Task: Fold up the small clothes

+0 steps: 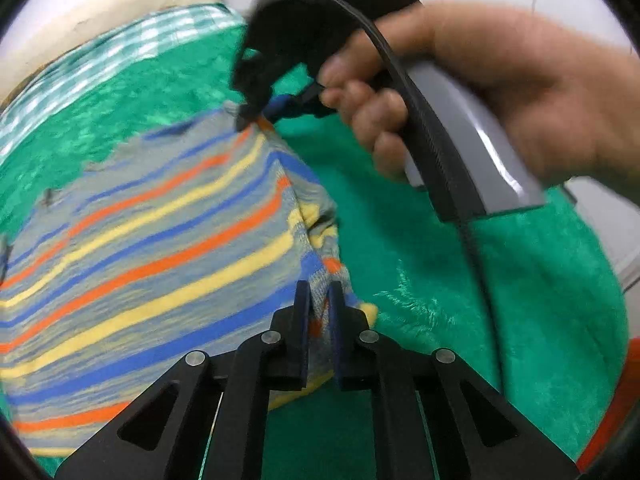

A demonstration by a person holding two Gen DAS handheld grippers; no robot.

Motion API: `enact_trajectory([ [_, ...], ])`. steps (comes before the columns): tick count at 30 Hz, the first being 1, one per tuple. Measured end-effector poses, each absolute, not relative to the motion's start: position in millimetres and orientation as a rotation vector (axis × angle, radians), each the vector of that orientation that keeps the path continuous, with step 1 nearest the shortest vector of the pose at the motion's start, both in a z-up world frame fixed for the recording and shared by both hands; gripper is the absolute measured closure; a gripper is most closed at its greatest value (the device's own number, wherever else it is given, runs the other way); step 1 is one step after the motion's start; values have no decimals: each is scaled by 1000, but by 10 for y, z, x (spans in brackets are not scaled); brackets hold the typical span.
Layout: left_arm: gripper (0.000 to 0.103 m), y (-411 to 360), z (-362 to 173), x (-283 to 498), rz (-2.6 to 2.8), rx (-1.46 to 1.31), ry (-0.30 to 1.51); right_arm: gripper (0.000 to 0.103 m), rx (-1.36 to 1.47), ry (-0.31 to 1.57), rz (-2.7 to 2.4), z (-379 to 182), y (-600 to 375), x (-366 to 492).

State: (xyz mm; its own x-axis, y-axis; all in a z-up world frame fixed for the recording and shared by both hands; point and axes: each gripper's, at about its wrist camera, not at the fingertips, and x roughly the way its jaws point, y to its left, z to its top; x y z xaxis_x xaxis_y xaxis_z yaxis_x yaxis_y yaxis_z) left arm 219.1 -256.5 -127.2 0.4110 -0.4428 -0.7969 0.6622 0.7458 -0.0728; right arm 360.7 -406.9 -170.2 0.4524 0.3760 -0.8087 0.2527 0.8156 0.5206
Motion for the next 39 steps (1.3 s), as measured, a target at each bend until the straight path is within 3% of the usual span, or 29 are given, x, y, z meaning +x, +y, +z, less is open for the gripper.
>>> enact_trajectory([
  [8,99,-881,-814,2305,-489,-89,913,94,515,1013,264,-848,-2994,3727],
  [14,99,177,-1016,2398,-302,-235,974,94,455,1065,355,-955,-1847,4024],
  [17,97,253,-1001,2274,-347,-264,976,94,465,1092,367,-1059,-1505,4114],
  [18,82,202,-964,2238,-376,-244,964,93,473,1099,370,-1064,-1428,4123],
  [19,50,130,-922,2181,-416,-219,950,93,487,1108,375,-1071,-1390,4135],
  [21,13,-94,-856,2091,-503,-164,897,94,499,1126,378,-1052,-1408,4164],
  [22,8,-184,-837,2045,-529,-136,863,94,494,1134,377,-1034,-1437,4181],
  [24,8,-417,-859,2032,-574,-73,841,94,479,1165,384,-997,-1506,4229],
  [30,8,-837,-990,2343,-581,-75,895,94,420,1201,398,-894,-1627,4211],
  [31,13,-898,-1004,2345,-558,-53,896,94,419,1202,404,-872,-1628,4202],
  [32,26,-958,-1007,2352,-520,-30,894,94,423,1203,413,-854,-1637,4193],
  [33,71,-944,-1026,2378,-486,-27,900,94,422,1207,423,-832,-1627,4187],
  [34,95,-924,-1038,2420,-483,-57,923,93,411,1210,428,-817,-1616,4185],
  [39,96,-185,-963,2317,-397,-267,868,93,270,1217,409,-740,-1460,4251],
])
